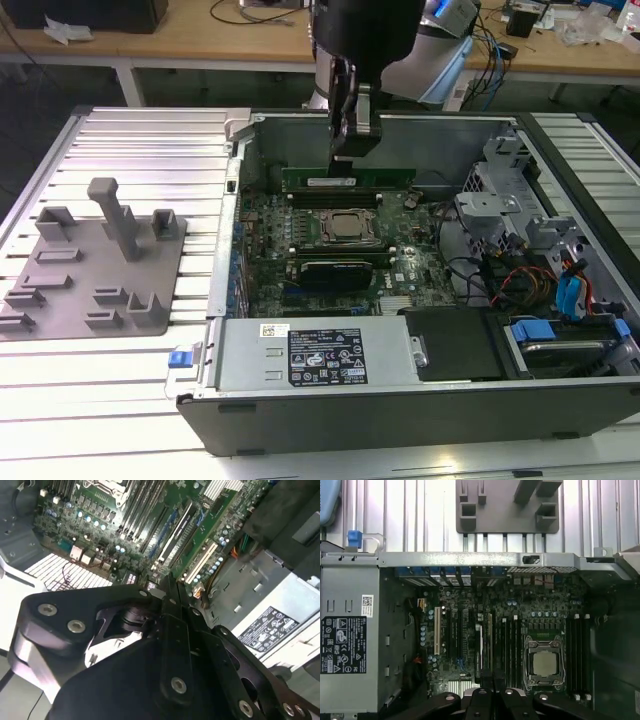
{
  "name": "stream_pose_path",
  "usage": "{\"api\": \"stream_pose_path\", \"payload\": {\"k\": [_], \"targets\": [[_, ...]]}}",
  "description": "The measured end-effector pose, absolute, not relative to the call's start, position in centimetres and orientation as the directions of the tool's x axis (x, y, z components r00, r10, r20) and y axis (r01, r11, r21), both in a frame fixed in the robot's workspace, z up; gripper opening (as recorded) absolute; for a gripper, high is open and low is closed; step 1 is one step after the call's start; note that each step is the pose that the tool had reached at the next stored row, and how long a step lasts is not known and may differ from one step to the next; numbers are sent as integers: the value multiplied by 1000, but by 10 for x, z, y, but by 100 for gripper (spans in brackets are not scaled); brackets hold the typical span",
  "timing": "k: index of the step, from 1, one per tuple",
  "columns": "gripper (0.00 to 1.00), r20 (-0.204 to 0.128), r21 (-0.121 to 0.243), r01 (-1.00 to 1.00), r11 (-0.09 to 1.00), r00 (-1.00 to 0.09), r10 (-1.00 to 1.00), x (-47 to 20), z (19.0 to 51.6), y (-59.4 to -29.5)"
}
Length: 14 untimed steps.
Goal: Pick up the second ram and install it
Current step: 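Pick up the second ram and move it above second insertion slot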
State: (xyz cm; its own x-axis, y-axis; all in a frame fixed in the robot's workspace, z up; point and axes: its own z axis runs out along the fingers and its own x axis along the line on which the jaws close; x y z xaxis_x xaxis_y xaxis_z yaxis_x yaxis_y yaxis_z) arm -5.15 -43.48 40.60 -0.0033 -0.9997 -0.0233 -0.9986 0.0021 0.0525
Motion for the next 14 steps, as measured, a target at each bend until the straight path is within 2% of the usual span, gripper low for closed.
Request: {"api": "stream_pose_path", "payload": {"k": [14], "targets": [[9, -24, 59, -998, 2, -3, -1000, -42, 374, -408]]}}
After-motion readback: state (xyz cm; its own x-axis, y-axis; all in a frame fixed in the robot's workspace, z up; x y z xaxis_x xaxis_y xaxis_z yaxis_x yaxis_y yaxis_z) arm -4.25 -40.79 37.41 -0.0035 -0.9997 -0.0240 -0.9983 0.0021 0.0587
